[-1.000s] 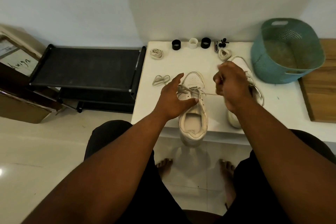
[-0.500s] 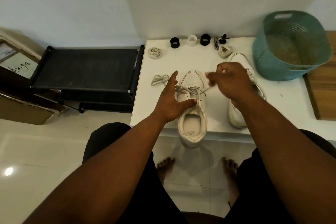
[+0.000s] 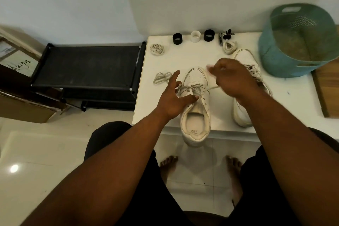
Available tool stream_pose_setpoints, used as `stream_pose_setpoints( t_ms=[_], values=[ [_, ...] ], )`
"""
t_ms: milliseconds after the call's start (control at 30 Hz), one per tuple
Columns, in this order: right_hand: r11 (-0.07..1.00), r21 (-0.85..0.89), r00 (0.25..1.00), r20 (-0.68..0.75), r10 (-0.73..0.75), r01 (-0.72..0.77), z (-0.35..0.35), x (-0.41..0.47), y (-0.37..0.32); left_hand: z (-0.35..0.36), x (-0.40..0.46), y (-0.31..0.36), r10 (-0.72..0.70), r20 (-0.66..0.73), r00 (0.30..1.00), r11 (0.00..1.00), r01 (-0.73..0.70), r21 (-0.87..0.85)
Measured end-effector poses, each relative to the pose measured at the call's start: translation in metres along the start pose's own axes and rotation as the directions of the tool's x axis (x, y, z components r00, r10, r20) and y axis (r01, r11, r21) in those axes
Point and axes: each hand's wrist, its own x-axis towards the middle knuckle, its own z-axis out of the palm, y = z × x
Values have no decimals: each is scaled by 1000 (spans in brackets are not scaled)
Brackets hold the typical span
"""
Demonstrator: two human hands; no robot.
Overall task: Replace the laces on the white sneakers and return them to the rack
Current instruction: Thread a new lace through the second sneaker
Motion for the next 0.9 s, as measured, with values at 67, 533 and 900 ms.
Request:
stream_pose_setpoints(
  t_ms=[67,533,900],
  values=[
    [842,-534,995,103,-18,70,5,3,9,-1,-1,1,-6,-2,1000,999,6,-38],
    [862,-502,978,-131,-161,75,-6,2,7,-9,3,2,-11,-93,996,998,5,-68],
    [634,764,948,102,-303,121,2,-1,-13,-9,-6,51,389,-272,880,910,-413,-32]
  ],
)
